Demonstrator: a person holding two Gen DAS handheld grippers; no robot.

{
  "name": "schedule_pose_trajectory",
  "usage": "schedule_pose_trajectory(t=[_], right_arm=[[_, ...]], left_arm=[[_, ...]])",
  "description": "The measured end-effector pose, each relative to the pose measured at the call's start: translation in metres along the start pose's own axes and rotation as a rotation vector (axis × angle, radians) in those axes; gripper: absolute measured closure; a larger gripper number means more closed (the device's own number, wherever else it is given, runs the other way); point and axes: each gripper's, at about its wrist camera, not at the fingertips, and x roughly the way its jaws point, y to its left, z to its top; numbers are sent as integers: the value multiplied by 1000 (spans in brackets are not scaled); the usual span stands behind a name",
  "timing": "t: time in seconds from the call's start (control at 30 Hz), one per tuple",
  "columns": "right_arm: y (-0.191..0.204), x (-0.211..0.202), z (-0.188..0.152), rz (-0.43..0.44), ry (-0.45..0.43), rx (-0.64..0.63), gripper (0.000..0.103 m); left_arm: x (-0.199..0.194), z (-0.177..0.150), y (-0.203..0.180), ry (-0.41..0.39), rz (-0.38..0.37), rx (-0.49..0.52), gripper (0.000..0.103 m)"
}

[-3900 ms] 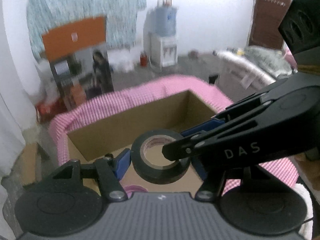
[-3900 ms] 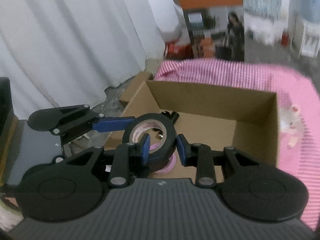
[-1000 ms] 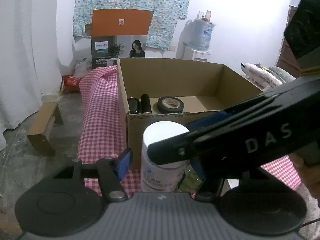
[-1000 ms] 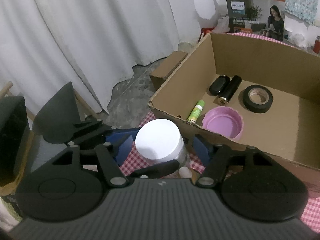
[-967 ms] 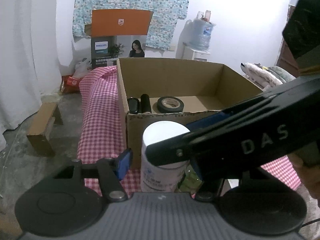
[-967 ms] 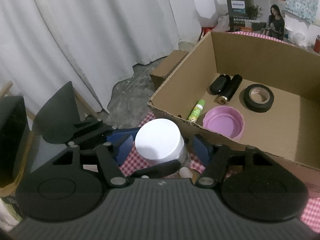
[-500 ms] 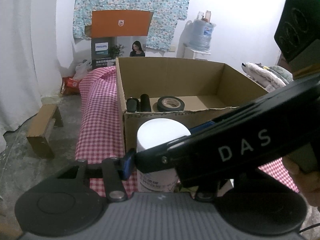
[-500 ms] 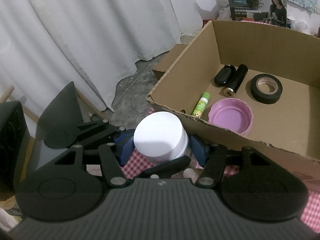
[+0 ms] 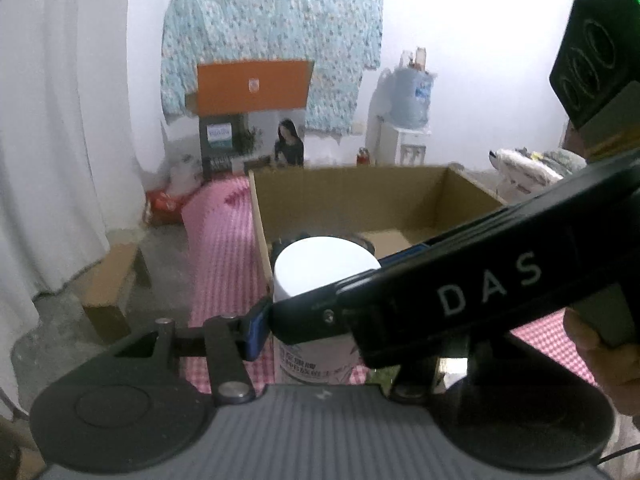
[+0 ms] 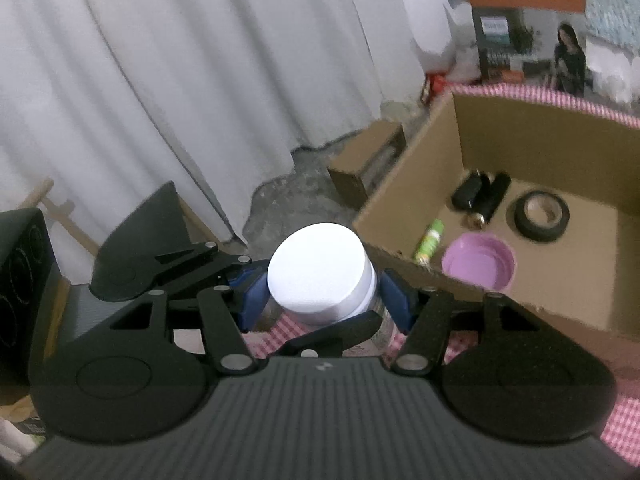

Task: Organize rigid objects
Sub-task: 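Carry the white jar over the box and lower it inside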

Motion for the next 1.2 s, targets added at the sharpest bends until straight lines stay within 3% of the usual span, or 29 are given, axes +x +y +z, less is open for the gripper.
schedule_pose_trajectory(t=[0.33,0.57,0.87,1.2], right_arm=[[13,-65,35,21,-145,-44,47],[-21,-109,64,-37,-204,3,47],[-102,-136,84,-135,-198,85,48],[-193,-95,78,-167,-77,184,48]], left_arm=[[-32,60,-16,-117,2,33,48],[-6,107,-46,-145,-72,68,48],[70,145,-87,-86,-174,134,48],[170,143,-94,93,-208,156,48]])
